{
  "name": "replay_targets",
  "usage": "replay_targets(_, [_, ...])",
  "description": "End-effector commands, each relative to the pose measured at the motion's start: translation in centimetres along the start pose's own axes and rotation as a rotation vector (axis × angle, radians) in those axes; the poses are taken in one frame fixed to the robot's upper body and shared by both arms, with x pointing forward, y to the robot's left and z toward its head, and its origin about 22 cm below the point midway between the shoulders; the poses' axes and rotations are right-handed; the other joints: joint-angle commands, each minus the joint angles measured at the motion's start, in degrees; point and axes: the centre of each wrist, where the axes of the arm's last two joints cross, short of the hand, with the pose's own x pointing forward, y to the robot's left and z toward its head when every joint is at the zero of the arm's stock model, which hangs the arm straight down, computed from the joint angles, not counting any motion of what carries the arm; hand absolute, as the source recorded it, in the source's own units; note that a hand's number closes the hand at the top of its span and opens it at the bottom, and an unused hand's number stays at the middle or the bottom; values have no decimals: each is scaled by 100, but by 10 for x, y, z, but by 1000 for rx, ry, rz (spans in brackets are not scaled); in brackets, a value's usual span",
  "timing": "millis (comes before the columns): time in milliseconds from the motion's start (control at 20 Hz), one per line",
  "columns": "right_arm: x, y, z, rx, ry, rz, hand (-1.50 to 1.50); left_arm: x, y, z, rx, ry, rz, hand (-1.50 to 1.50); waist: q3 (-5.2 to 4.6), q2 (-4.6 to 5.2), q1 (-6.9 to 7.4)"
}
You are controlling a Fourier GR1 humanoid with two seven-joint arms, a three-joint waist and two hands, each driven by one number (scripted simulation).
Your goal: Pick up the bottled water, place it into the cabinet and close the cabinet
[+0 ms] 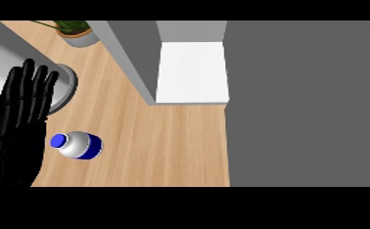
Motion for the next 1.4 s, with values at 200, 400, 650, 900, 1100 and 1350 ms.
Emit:
replay_targets(200, [32, -7, 29, 9, -44, -21, -150, 21, 57, 24, -45, -42, 13, -150, -88, -144, 32])
replay_targets(400, [20, -6, 44, 84, 225, -116, -150, -2, 57, 46, -3, 238, 146, -150, -86, -150, 63])
replay_targets(650, [50, -9, 71, 74, 255, -128, -150, 26, 76, 63, 4, 244, 150, -150, -83, -142, 25])
replay_targets(900, [72, -10, 85, 84, 249, -140, -150, 37, 74, 89, 30, 294, 128, -150, -82, -141, 22])
replay_targets(1100, [83, 3, 99, 96, 241, -157, -150, 38, 74, 91, 41, 294, 100, -150, -83, -146, -16])
replay_targets(1350, [79, -9, 99, 84, 248, -144, -150, 19, 66, 103, 59, 341, 87, -150, -83, -137, -8])
